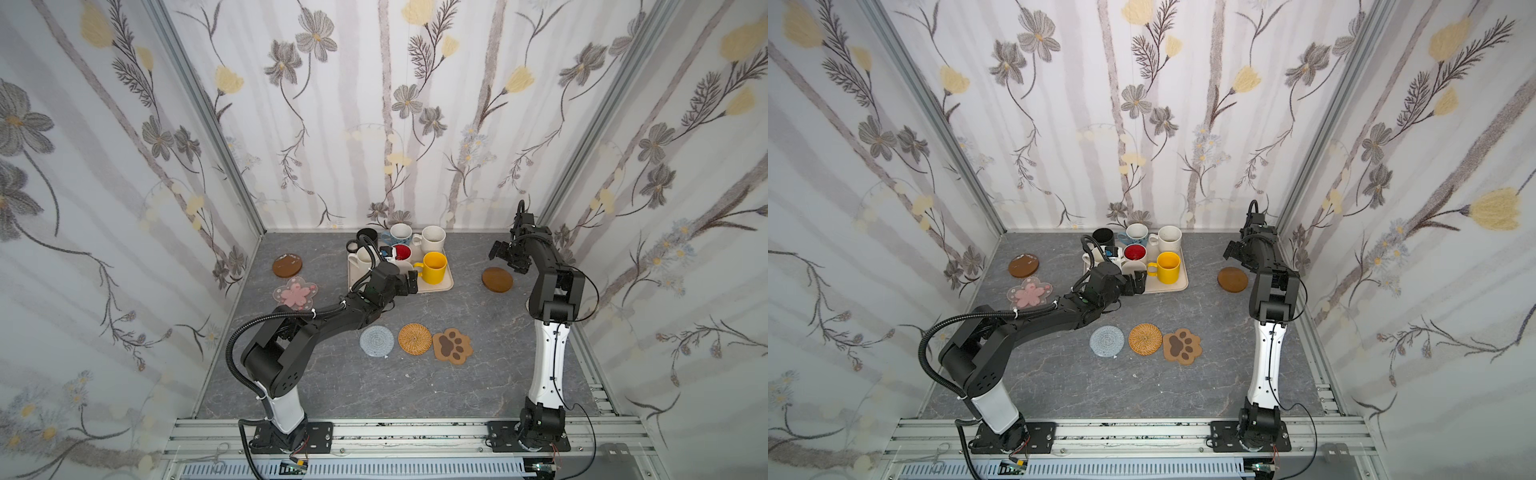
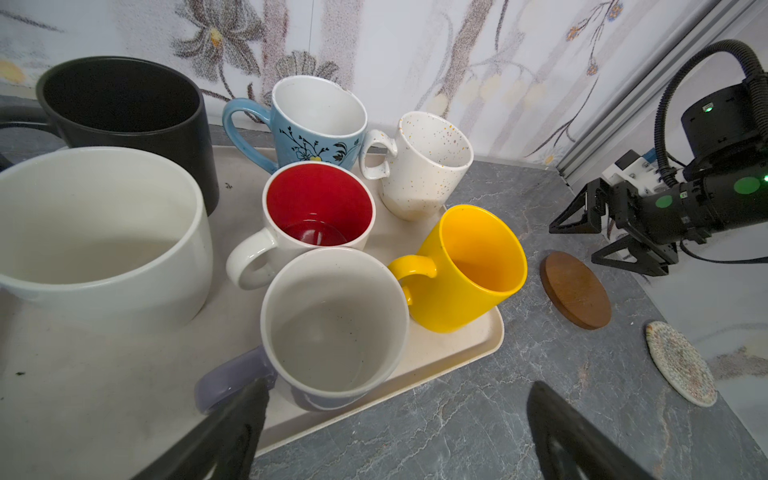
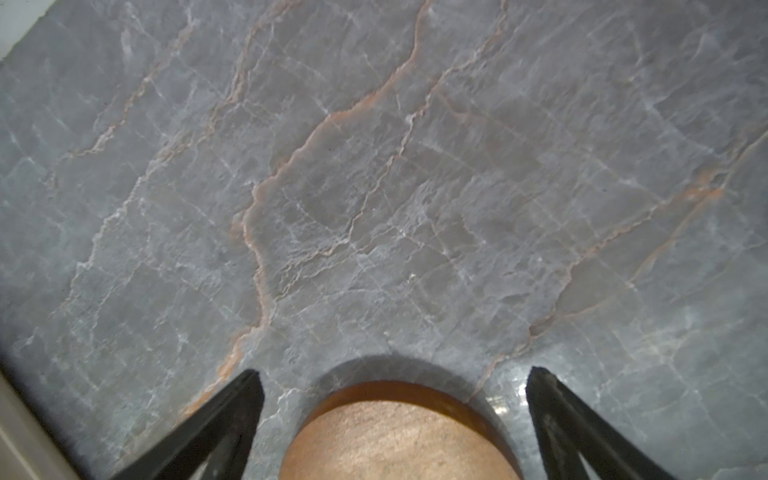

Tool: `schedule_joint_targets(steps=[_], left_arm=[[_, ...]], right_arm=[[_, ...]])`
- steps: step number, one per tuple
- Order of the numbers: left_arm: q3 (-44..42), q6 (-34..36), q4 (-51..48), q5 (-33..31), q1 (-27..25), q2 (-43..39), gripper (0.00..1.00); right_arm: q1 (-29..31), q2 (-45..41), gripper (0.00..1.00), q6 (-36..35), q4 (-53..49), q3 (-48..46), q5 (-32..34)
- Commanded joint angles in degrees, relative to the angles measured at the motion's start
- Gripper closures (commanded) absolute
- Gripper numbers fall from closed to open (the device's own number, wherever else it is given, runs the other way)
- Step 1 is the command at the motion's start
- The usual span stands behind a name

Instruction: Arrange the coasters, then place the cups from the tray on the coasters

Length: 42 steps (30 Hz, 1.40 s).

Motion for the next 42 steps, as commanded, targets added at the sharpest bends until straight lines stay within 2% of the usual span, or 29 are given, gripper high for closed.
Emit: schedule_joint_targets(steps=[1,10,27,32,36,42], left_arm=[[0.20,0.16,0.63,-0.01,0.20,0.24,0.00],[0.19,-0.29,0.63,0.27,0.16,0.24,0.00],[-0.54,-1.07,0.63,0.42,0.20,-0.49,0.00],[-0.69,-1.31,0.69,0.54,0.20,-0.47,0.00],[-0.68,-1.69,0.80,0.62,0.22,-0.26,0.00],[-1.38,-1.98,1.13,0.00,0.19,-0.47,0.00]], right_arm=[[0.65,1.05,0.00,-0.26,0.30,0.56,2.40],[2.80,1.47,0.00,-1.88,-3.42,-1.35,4.23],[4.17,-12.92,0.00,-3.17,7.37,-30.16,2.28],[4.39,-17.68,0.00,-3.17,11.93,-39.19,-0.50],[4.92,-21.70,0.00,-2.93,13.99,-42.94,0.14],[5.09,-23.58,0.00,-4.88,10.79,-44.17,-1.77]])
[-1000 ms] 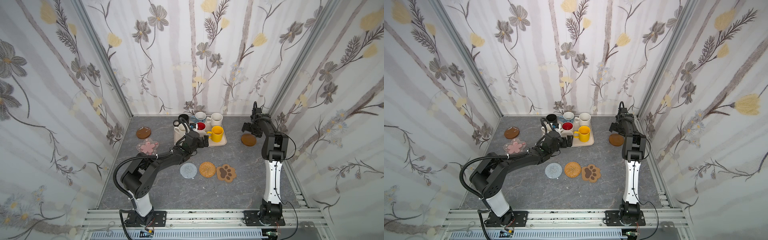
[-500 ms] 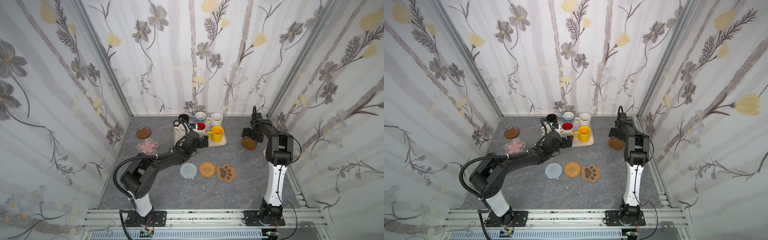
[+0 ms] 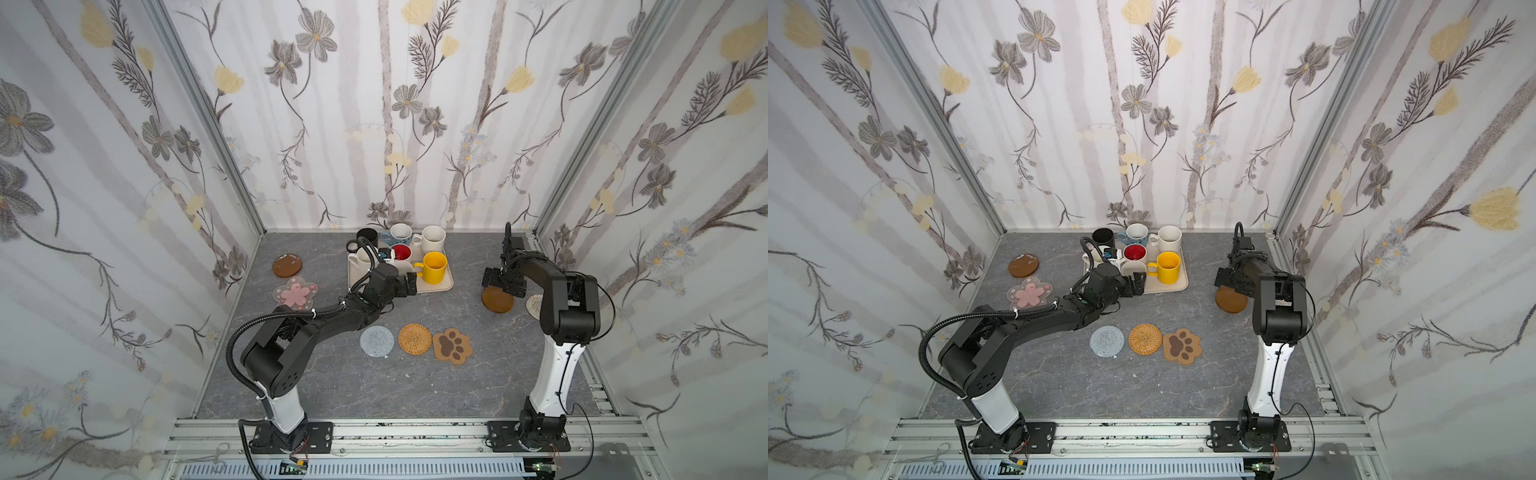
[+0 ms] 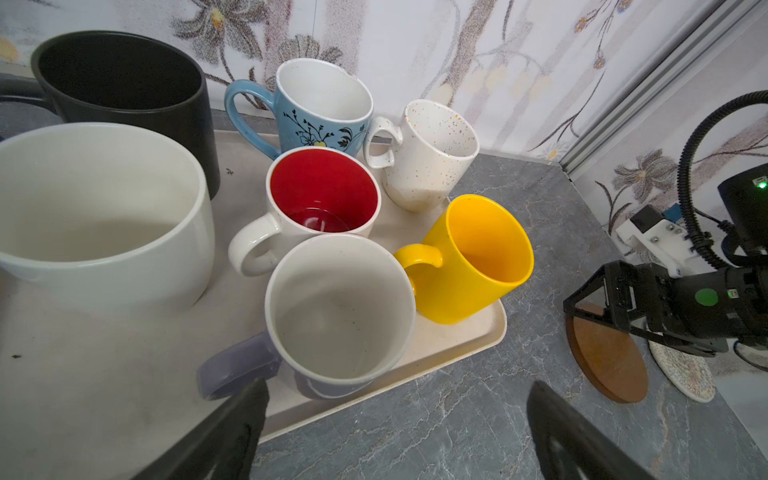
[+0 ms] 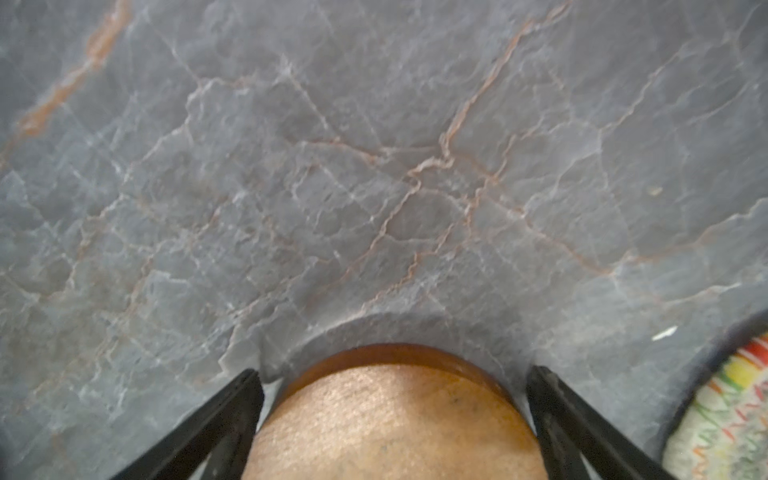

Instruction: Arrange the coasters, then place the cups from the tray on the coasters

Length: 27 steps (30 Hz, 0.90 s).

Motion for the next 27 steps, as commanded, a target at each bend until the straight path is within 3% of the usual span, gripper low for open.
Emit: schedule_joint_targets(steps=[1,27], left_arm=[[-0.42,-0.94,1.16,-0.70,0.02,-0.48,0.00],[-3.17,-1.69,2.60,-1.11,0.02,-2.40,0.00]], right_arm=[[0.31,-0.56,0.00,-0.42,-5.37,-1.74,-5.57],[5.18,-15.69,0.00,2.25,1.05,-27.56,-8.10]])
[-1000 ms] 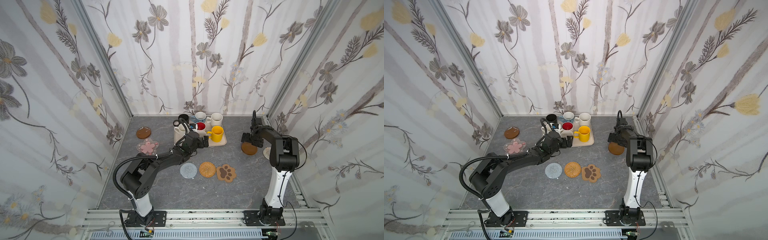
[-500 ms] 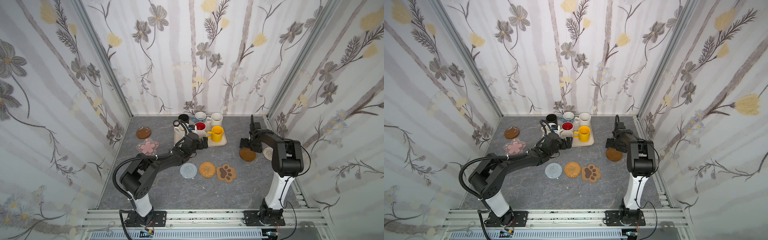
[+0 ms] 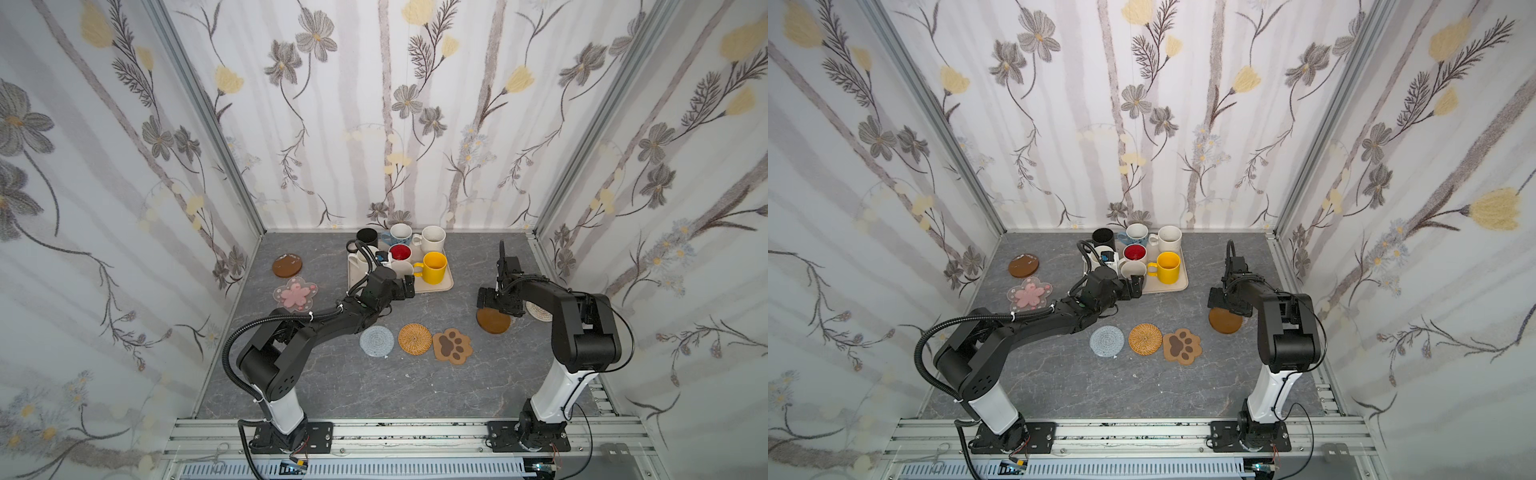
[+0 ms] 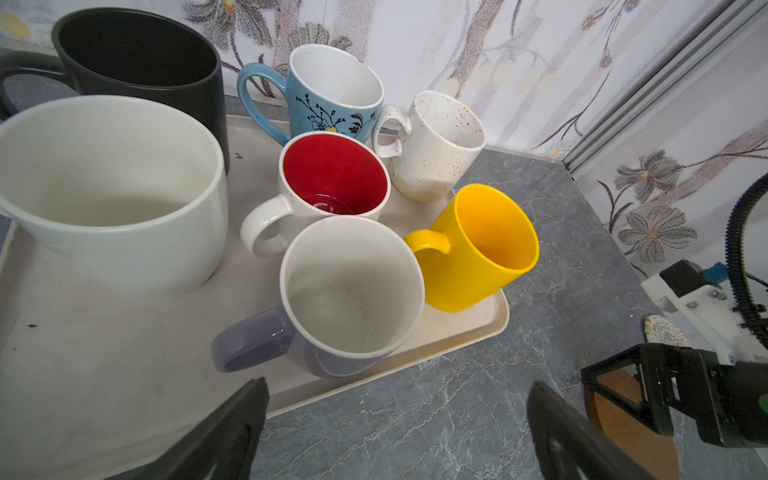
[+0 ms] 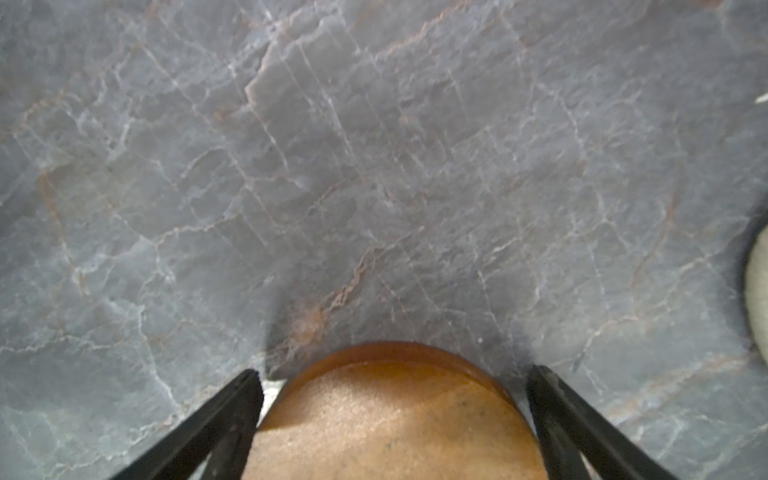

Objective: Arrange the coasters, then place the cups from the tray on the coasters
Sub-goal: 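Push the brown wooden coaster beside the cork paw coaster with the right gripper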

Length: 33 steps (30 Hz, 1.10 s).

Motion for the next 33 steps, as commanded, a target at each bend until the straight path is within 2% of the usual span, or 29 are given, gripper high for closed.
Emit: schedule_joint_targets(steps=[1,26,33], left_arm=[[-0.53,-0.37,2.01,-1.03,0.07,-0.72,0.00],[-2.52,-0.43,3.33,-1.84,0.28,-1.96,0.00],[-2.59,-0.60,3.42,-1.41,0.34,-1.77,0.00]], right_arm=[[0.84,-0.22,0.00,3.34,-7.87,-3.35,-7.70],[5.38,-14.96,0.00,11.61,-5.60,-22.91,-11.02],[7.30,-17.22,0.00,13.63,-6.98,-22.89,-8.87]])
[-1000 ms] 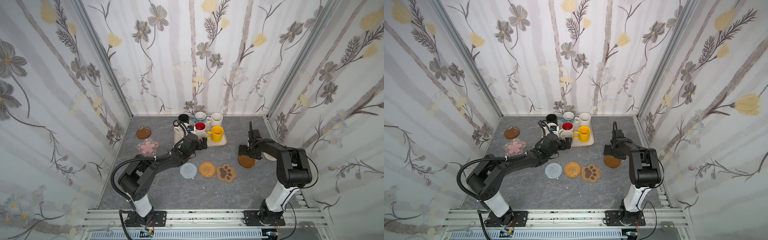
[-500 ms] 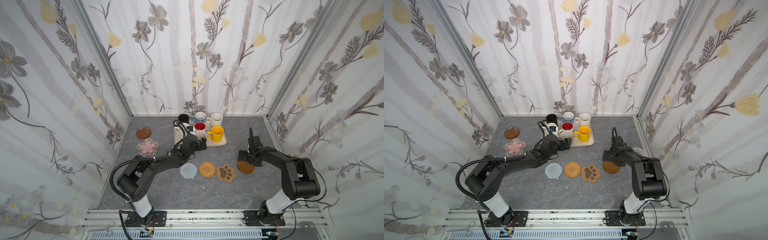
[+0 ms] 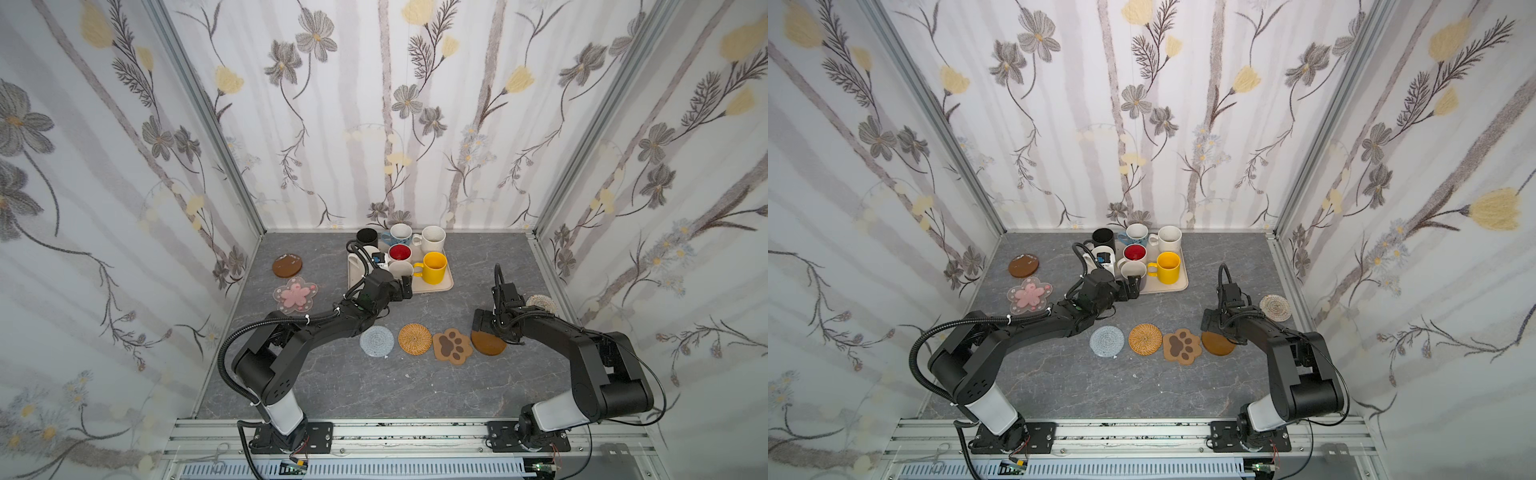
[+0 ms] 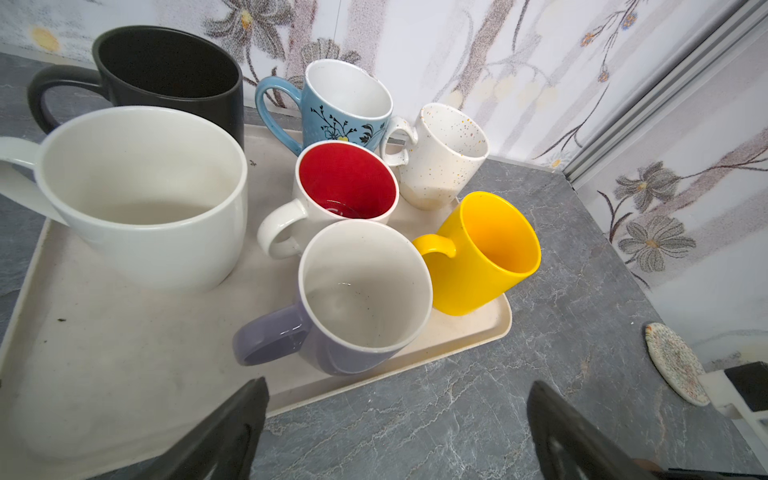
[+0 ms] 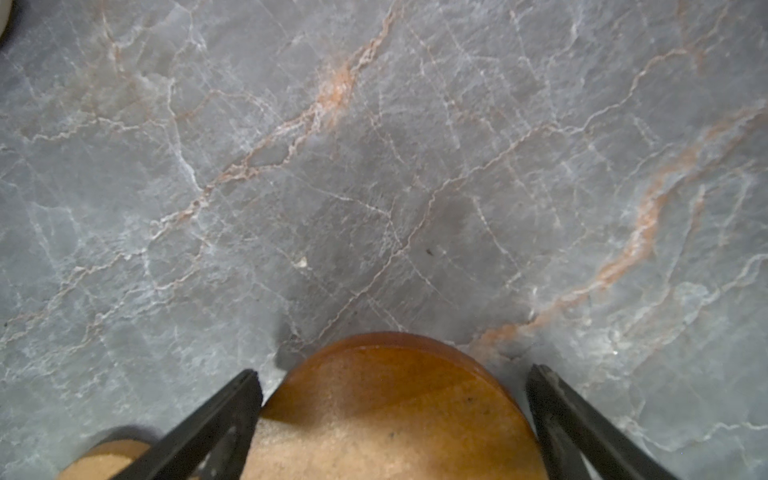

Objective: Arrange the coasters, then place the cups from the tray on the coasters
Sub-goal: 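Push the brown wooden coaster beside the cork paw coaster with the right gripper, then move the right gripper over the colourful woven coaster near the wall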

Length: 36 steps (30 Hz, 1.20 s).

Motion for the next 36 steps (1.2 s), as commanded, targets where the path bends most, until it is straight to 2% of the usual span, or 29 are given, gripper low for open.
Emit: schedule_joint_targets(steps=[1,5,7,10,16,24,27,31,36], left_arm=[[-0.12,-0.47,1.54,-0.45,0.16,-0.14,0.00],[-0.04,-0.39,1.63,-0.40,0.16,-0.02,0.00],[-0.04,-0.20,1.64,-0.47,0.11,-0.08,0.00],[-0.04,0.22,1.69,-0.63,0.19,-0.01,0.00],[0.38,1.26,1.67,-1.01,0.37,0.14,0.00],[0.93,2.20,1.63,-0.96,0.84,0.26,0.00],[1.20,2.27,1.60,-0.51,1.03,0.49,0.00],[1.81,2.48,1.65,0.35,1.28,0.94,0.00],[2.33,2.26,1.56,1.69,1.83,1.62,0.00]], right_arm=[[0.04,0.37,0.00,5.28,-15.38,-1.02,-10.30],[-1.72,-1.28,0.00,5.43,-16.12,2.85,-8.64],[-2.02,-1.52,0.00,4.07,-16.95,8.25,-7.96],[-2.32,-1.57,0.00,1.90,-19.34,13.99,-2.26],[-9.69,0.88,0.00,-4.54,-20.33,23.35,-0.04],[-21.87,8.46,0.00,-8.57,-17.30,31.15,-0.89],[-26.44,11.33,0.00,-9.25,-15.05,32.15,-4.42],[-29.66,14.62,0.00,-9.90,-12.66,33.67,-6.43],[-30.72,20.73,0.00,-10.04,-12.77,37.49,-9.09]])
